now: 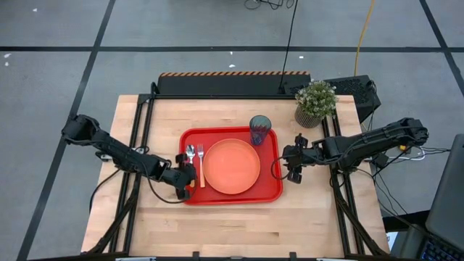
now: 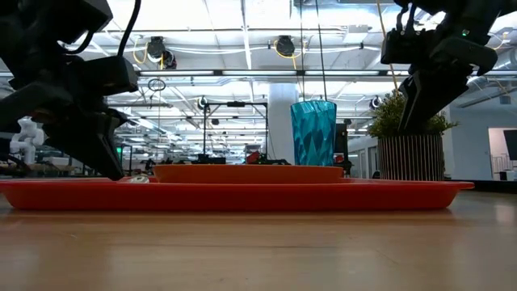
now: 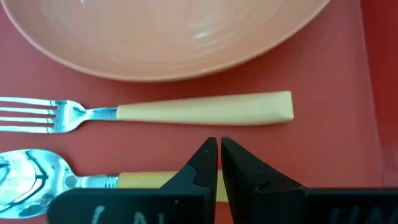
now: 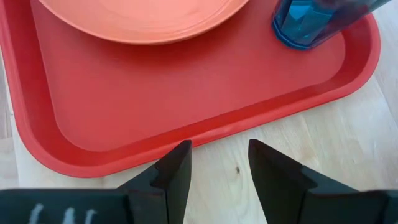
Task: Pick and place plate/cup/fork/spoon on tray
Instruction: Adjust the the yellow spoon on the orange serving tray
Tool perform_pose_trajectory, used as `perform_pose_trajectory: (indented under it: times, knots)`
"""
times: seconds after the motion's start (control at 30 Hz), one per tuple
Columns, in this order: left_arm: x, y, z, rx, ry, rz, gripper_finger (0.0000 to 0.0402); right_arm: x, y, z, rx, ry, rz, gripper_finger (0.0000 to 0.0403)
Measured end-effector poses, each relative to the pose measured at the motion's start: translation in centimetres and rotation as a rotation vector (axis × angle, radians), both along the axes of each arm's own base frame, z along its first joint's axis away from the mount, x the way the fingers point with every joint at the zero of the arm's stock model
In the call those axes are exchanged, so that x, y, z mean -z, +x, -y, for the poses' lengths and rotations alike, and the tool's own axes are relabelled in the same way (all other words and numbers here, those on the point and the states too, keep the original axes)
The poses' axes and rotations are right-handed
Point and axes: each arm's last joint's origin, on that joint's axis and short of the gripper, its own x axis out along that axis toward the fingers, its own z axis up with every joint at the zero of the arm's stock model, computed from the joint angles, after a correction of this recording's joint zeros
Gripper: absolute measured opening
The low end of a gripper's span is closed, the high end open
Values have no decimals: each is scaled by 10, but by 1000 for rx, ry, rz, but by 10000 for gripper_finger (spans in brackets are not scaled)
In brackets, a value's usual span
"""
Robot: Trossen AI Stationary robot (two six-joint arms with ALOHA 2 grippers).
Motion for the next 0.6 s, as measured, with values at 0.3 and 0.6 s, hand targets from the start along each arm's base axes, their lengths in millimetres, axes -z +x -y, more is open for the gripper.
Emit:
perform_pose_trajectory:
  times: [0.3, 0.6]
  knots:
    - [2, -3, -1, -19, -4, -39, 26, 0, 0, 0, 0, 0, 0, 153]
    - [15, 1, 6, -12, -36, -75, 26, 0, 0, 0, 0, 1, -2, 153]
